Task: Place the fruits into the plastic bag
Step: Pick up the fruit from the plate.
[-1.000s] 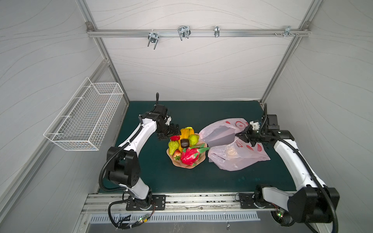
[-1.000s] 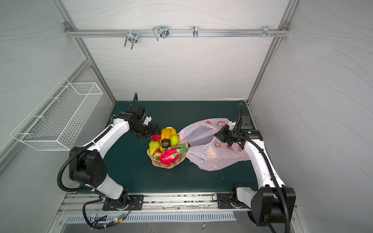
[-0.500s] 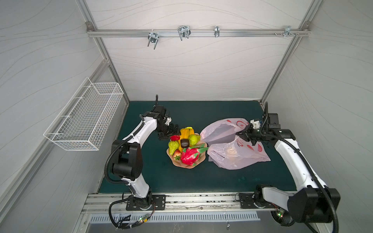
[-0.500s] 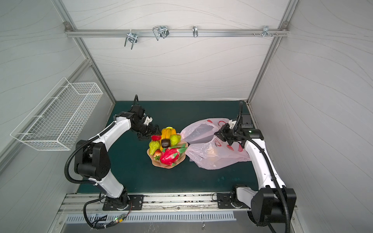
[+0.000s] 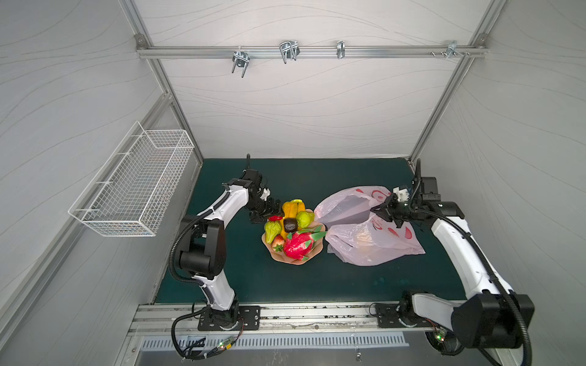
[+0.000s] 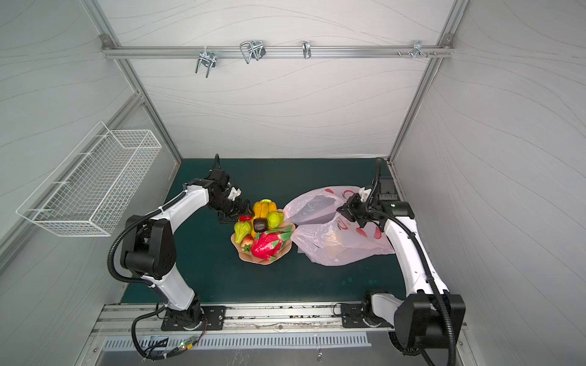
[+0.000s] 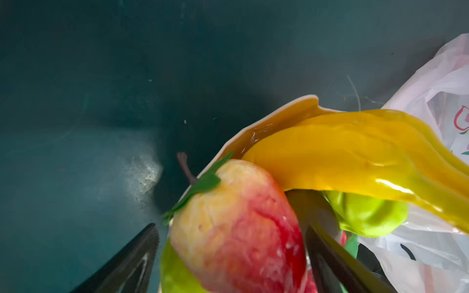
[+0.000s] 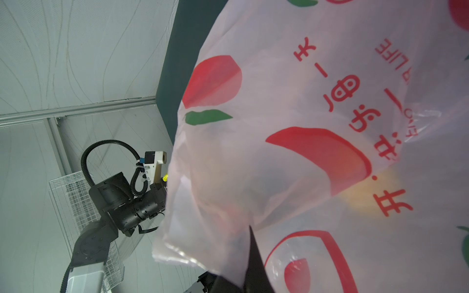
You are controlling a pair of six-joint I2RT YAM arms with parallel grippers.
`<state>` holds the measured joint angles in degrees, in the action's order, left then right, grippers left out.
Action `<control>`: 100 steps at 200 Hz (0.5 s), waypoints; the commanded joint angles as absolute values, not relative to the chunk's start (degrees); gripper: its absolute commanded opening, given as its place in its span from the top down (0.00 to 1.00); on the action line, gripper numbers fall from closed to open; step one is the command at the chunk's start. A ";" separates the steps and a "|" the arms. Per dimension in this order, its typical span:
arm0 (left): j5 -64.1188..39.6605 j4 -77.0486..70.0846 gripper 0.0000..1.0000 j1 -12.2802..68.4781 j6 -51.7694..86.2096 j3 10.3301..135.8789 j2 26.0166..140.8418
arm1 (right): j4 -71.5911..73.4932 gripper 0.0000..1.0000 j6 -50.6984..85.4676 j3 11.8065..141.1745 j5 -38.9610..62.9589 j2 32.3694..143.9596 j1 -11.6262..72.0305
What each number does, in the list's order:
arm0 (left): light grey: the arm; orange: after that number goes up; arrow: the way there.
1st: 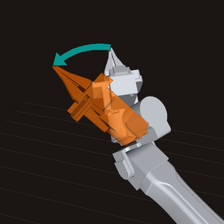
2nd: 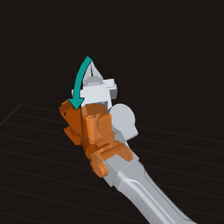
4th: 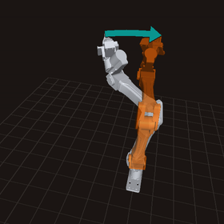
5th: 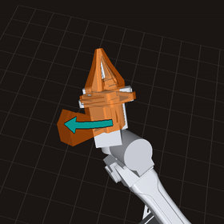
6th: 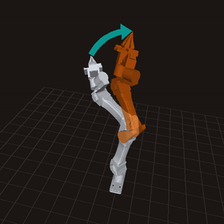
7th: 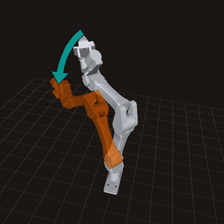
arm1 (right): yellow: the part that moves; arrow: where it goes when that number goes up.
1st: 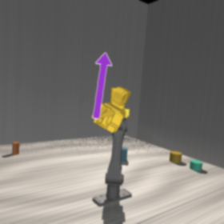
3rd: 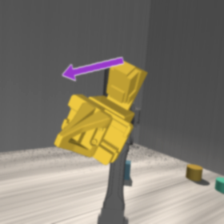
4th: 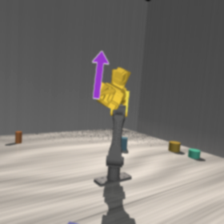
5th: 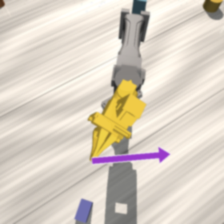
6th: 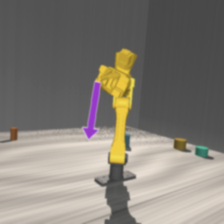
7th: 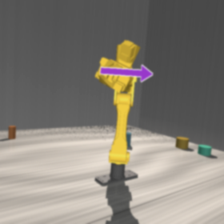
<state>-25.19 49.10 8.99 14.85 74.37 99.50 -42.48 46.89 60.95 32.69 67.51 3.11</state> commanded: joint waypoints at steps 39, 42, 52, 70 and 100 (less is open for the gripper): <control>-28.93 46.80 0.20 8.81 14.80 74.10 100.72 | -43.77 1.00 46.63 62.93 32.25 68.35 2.79; -28.99 46.84 0.21 8.86 14.73 74.03 100.69 | -43.77 1.00 46.62 62.89 32.21 68.35 2.77; -29.21 46.73 0.24 8.85 14.70 73.83 100.69 | -43.68 1.00 46.67 62.91 32.20 68.38 2.77; -29.69 46.64 0.29 8.83 14.74 73.44 100.37 | -43.46 1.00 46.76 62.93 32.21 68.38 2.81; -29.37 47.23 0.37 8.86 14.70 73.74 99.02 | -43.15 1.00 47.02 62.92 32.23 68.44 2.75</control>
<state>-27.88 46.98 8.88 15.27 73.52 99.88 -42.50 46.92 61.67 32.36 68.10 3.11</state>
